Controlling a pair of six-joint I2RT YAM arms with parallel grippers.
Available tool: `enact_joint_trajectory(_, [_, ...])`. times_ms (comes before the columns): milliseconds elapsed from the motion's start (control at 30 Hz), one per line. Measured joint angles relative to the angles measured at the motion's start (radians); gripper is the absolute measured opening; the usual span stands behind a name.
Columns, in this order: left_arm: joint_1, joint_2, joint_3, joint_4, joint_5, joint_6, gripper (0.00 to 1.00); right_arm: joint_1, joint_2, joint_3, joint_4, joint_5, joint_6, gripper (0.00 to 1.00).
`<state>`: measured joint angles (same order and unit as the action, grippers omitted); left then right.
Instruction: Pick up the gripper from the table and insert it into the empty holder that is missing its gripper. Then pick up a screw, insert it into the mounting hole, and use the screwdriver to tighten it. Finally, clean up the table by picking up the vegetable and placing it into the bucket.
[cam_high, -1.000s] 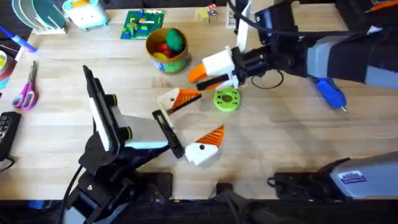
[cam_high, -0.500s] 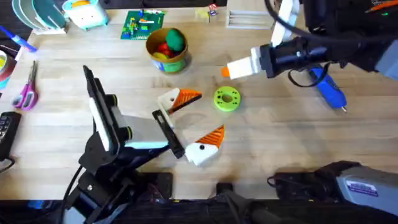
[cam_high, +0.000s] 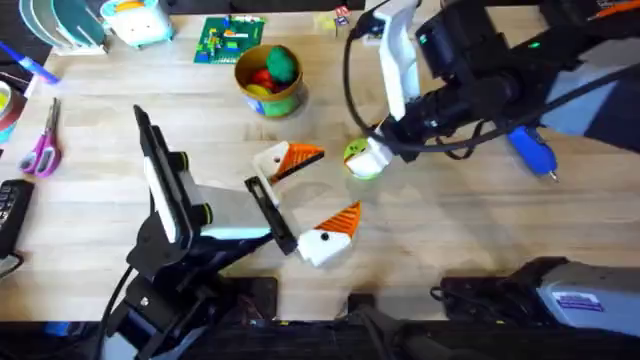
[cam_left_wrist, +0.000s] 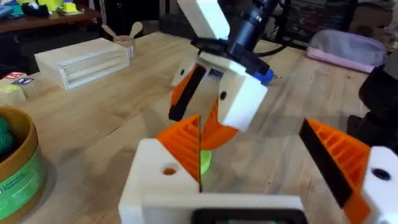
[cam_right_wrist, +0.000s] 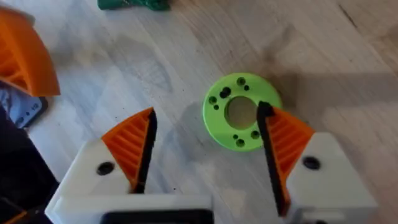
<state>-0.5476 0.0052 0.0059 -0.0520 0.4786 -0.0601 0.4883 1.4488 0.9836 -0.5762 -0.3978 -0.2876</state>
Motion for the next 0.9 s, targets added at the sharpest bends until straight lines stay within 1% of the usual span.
enact_joint_trajectory(267, [0.0, 0.0, 0.0, 0.0, 0.0, 0.0, 0.993, 0.13, 0.104, 0.0, 0.032, 0.159, -0.04, 0.916])
enact_joint_trajectory(367, [0.0, 0.0, 0.0, 0.0, 0.0, 0.0, 0.993, 0.161, 0.117, 0.0, 0.064, 0.198, -0.048, 0.871])
enact_joint_trajectory(500, [0.0, 0.0, 0.0, 0.0, 0.0, 0.0, 0.992, 0.167, 0.118, 0.0, 0.079, 0.225, -0.054, 0.804])
enact_joint_trajectory(667, [0.0, 0.0, 0.0, 0.0, 0.0, 0.0, 0.992, 0.167, 0.126, 0.0, 0.081, 0.251, -0.055, 0.744])
enact_joint_trajectory(900, [0.0, 0.0, 0.0, 0.0, 0.0, 0.0, 0.993, 0.167, 0.168, 0.0, 0.108, 0.268, -0.057, 0.557])
